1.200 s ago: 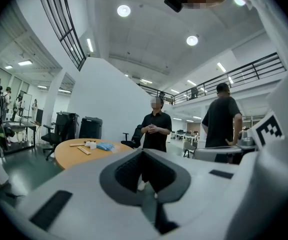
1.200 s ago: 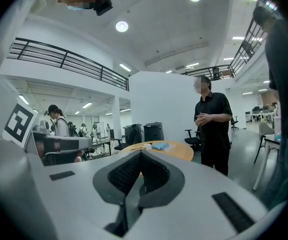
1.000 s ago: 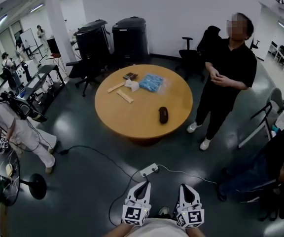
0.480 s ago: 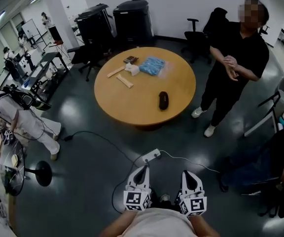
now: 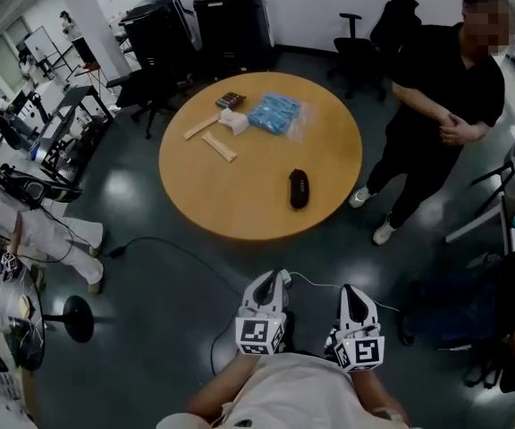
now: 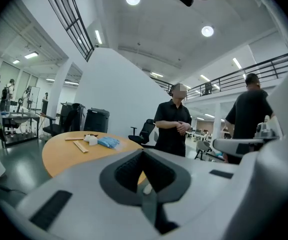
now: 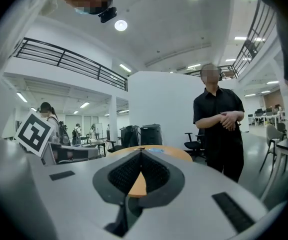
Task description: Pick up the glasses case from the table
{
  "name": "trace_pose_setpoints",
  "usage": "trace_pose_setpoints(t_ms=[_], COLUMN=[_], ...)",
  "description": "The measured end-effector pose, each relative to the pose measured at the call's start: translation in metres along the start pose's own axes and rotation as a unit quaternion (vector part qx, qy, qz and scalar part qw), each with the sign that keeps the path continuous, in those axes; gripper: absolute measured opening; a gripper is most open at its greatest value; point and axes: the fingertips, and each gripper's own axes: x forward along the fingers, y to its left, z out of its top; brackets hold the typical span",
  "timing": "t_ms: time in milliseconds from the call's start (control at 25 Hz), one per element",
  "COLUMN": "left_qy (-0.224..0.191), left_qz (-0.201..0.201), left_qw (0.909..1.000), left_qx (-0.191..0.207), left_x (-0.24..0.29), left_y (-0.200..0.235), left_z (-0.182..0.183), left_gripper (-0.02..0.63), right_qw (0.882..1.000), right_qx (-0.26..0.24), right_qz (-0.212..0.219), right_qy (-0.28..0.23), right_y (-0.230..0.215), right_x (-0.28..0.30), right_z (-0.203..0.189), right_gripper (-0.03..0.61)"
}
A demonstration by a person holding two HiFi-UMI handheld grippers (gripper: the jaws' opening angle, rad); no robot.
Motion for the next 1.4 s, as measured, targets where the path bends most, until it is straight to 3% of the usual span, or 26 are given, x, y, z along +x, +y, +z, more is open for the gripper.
trace_pose_setpoints(t_ms=[320, 600, 800, 880, 960, 1000, 1120, 1240, 1320, 1400], left_qy=[0.026, 0.037, 0.092, 0.125, 0.169, 0.192, 0.264, 0.339, 0.374, 0.393], left_qz=[-0.046, -0.047, -0.038, -0.038, -0.037, -0.035, -0.023, -0.009, 0.009, 0.022], left_qw=[0.9986, 0.9981, 0.9948, 0.9912, 0.9847, 0.9806, 0.9643, 0.9408, 0.9274, 0.9194], left_qx=[0.006, -0.012, -0.021, -0.023, -0.024, -0.02, -0.002, -0.004, -0.004, -0.009], left_x=[0.111, 0.171, 0.226, 0.255, 0.287, 0.302, 0.342, 0.369, 0.382, 0.392], left_y=[0.035, 0.046, 0.052, 0.058, 0.063, 0.067, 0.078, 0.088, 0.097, 0.105], left_z=[0.017, 0.029, -0.001, -0.021, -0.043, -0.054, -0.094, -0.136, -0.155, -0.168], left_gripper=[0.002, 0.002, 0.002, 0.058, 0.209, 0.252, 0.29, 0.326, 0.341, 0.35], right_qw=[1.0, 1.0, 1.0, 1.0, 1.0, 1.0, 0.999, 0.998, 0.998, 0.998], right_qx=[-0.003, -0.002, -0.001, -0.004, 0.003, 0.009, 0.02, 0.03, 0.036, 0.04], right_qz=[-0.02, -0.009, 0.005, 0.007, 0.007, 0.007, 0.01, 0.009, 0.006, 0.004], right_qy=[-0.006, 0.014, 0.017, 0.016, 0.019, 0.023, 0.037, 0.046, 0.052, 0.057], right_y=[-0.02, -0.029, -0.045, -0.052, -0.061, -0.065, -0.074, -0.086, -0.095, -0.104], right_x=[0.097, 0.136, 0.159, 0.168, 0.176, 0.179, 0.187, 0.193, 0.197, 0.2], right_z=[0.031, 0.04, 0.039, 0.038, 0.034, 0.031, 0.016, 0.007, 0.004, 0.002], right_gripper=[0.015, 0.015, 0.015, 0.015, 0.015, 0.015, 0.015, 0.015, 0.015, 0.015])
